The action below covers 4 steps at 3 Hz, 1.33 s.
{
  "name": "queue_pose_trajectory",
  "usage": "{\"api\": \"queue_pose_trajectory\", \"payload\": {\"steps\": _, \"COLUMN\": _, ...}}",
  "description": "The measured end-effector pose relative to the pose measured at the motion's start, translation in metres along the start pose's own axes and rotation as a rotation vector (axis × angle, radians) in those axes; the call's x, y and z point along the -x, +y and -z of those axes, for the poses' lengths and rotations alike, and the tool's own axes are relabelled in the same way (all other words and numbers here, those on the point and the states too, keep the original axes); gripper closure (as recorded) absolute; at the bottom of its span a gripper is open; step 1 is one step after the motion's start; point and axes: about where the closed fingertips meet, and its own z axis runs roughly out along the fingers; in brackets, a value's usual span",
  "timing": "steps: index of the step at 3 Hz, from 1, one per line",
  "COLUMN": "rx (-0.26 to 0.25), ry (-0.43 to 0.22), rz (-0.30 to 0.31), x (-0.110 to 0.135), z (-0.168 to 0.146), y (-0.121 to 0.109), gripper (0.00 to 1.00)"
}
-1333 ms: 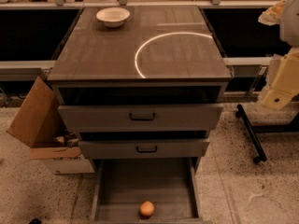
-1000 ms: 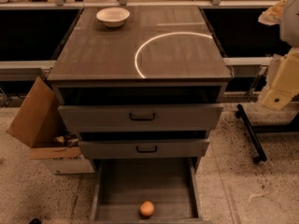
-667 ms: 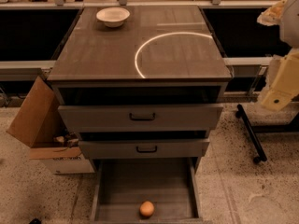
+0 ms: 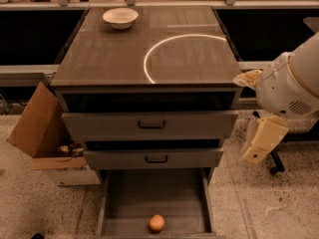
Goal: Pick orange from bottom drawer and place on counter
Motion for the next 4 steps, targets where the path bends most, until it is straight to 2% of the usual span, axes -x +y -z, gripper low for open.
{"api": "queue_pose_trajectory", "payload": {"steps": 1, "rx": 0.000, "ry": 0.000, "rz": 0.000, "x": 0.000, "z": 0.000, "y": 0.000, "gripper": 0.00}}
{"api": "queue_pose_trajectory", "payload": {"steps": 2, "rx": 0.045, "ry": -0.042, "rz": 0.010, "x": -0.002, "z": -0.026, "y": 0.006, "gripper": 0.00}}
{"api": "queue_pose_trajectory", "payload": {"steps": 4, "rx": 0.223, "ry": -0.196, "rz": -0.015, "x": -0.011, "z": -0.149, "y": 0.056, "gripper": 0.00}}
